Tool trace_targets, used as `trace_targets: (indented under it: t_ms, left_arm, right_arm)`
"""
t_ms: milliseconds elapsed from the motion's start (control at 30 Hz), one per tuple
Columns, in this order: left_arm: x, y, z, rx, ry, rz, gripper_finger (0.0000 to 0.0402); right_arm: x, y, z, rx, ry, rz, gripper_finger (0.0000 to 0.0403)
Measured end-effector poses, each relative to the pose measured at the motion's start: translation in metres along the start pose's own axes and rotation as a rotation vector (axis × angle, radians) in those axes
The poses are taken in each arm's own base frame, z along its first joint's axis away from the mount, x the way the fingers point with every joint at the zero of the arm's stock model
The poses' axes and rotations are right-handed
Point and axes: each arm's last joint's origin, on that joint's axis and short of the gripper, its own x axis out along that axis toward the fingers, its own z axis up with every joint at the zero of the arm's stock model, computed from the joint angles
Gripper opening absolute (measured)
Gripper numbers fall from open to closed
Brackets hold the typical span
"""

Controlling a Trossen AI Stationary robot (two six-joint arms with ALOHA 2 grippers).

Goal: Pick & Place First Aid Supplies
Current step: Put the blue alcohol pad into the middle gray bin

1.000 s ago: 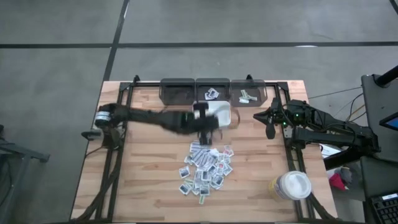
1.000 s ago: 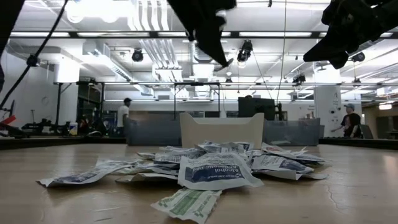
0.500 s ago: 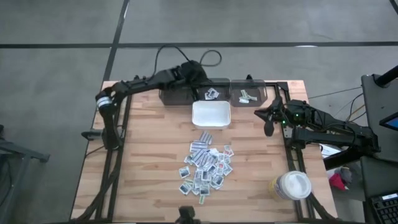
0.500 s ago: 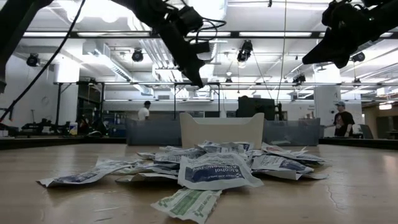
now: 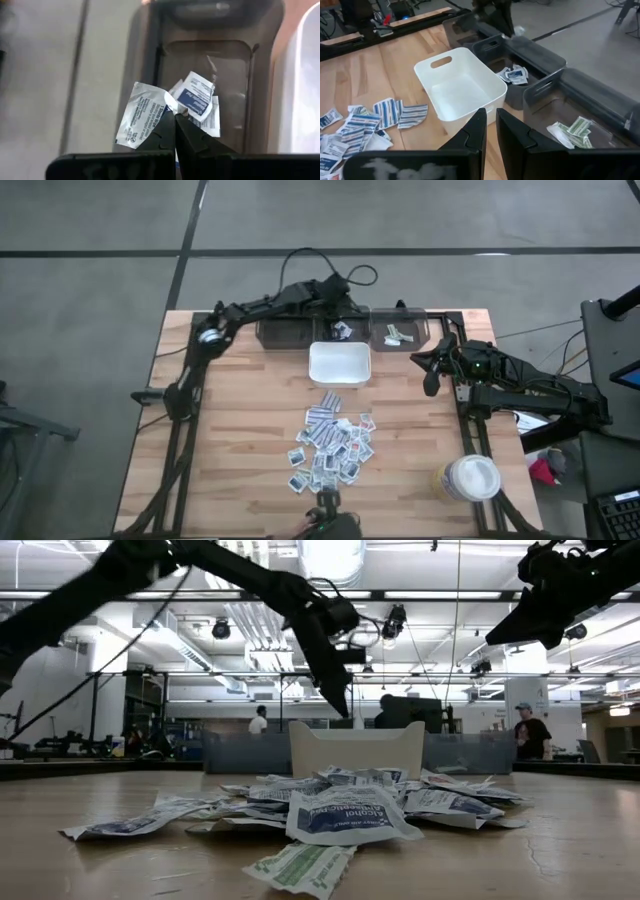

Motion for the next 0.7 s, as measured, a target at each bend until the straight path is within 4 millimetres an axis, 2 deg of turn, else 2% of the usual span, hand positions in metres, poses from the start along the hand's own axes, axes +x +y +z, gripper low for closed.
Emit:
trace_targets:
  t_ms: [167, 333, 433, 700]
  left_arm:
    - [0.023, 0.006, 0.004, -0.038, 0.081, -0.123, 0.0000]
    - [0.048, -0.004, -0.016, -0.082, 0.130, -0.218, 0.0000]
    - [0.052, -0.005, -0.022, -0.108, 0.156, -0.226, 0.0000]
    - [0.052, -0.004, -0.020, -0.134, 0.133, -0.215, 0.0000]
  right_arm:
    - [0.000, 0.000, 0.000, 0.002, 0.000, 0.000, 0.0038]
    - [0.000, 0.000, 0.000, 0.002, 0.001, 0.000, 0.0038]
    - [0.000, 0.000, 0.000, 0.001, 0.001, 0.000, 0.0038]
    - [0.000, 0.000, 0.000, 0.001, 0.001, 0.000, 0.0038]
